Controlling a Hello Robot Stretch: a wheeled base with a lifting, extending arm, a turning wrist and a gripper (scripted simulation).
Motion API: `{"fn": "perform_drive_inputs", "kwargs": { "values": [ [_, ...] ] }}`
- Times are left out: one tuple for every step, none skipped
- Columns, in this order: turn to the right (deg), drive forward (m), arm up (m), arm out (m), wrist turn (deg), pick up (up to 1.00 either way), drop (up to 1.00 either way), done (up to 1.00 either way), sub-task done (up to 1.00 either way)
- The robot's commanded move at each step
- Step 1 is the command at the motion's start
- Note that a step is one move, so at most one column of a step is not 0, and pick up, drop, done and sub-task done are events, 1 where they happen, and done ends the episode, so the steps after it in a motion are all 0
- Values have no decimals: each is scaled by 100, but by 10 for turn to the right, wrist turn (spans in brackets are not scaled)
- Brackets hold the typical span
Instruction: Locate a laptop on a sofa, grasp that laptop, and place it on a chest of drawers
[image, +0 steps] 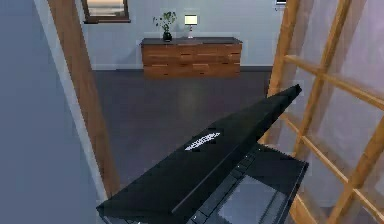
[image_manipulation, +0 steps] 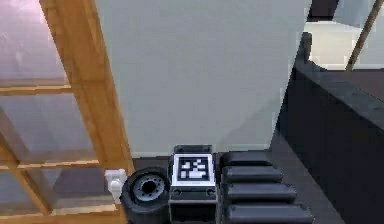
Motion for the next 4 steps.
{"fn": "perform_drive_inputs", "kwargs": {
  "values": [
    [0, 100, 0, 0, 0, 0, 0, 0, 0],
    [0, 100, 0, 0, 0, 0, 0, 0, 0],
    [0, 100, 0, 0, 0, 0, 0, 0, 0],
    [0, 85, 0, 0, 0, 0, 0, 0, 0]
  ]
}}
